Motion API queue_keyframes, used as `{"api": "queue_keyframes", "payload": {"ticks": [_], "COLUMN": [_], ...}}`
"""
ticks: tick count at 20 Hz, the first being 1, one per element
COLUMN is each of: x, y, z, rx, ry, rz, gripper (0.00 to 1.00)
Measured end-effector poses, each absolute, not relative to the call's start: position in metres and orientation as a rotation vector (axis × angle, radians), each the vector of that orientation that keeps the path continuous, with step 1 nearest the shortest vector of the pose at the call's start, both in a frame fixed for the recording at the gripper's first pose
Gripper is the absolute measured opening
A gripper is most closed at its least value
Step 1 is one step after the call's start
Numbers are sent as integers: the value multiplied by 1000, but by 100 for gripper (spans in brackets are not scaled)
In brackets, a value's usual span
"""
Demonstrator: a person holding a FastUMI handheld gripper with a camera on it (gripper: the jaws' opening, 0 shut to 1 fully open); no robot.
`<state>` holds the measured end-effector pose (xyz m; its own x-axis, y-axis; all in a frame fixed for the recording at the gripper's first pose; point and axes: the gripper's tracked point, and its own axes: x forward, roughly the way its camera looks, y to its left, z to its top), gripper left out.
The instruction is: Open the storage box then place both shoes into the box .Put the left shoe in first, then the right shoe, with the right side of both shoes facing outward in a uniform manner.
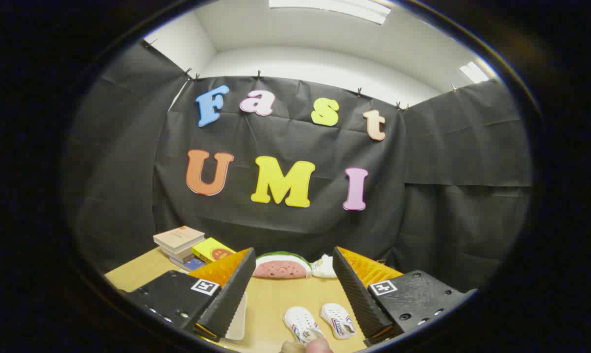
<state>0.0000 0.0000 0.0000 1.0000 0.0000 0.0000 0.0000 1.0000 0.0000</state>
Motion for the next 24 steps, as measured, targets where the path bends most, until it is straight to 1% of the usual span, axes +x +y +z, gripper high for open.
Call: {"api": "queue_keyframes", "payload": {"ticks": [16, 24], "x": [-4, -4], "y": [8, 9], "z": [3, -8], "rx": [27, 40], "ry": [-11, 22], "rz": [39, 65], "gripper": [95, 95]}}
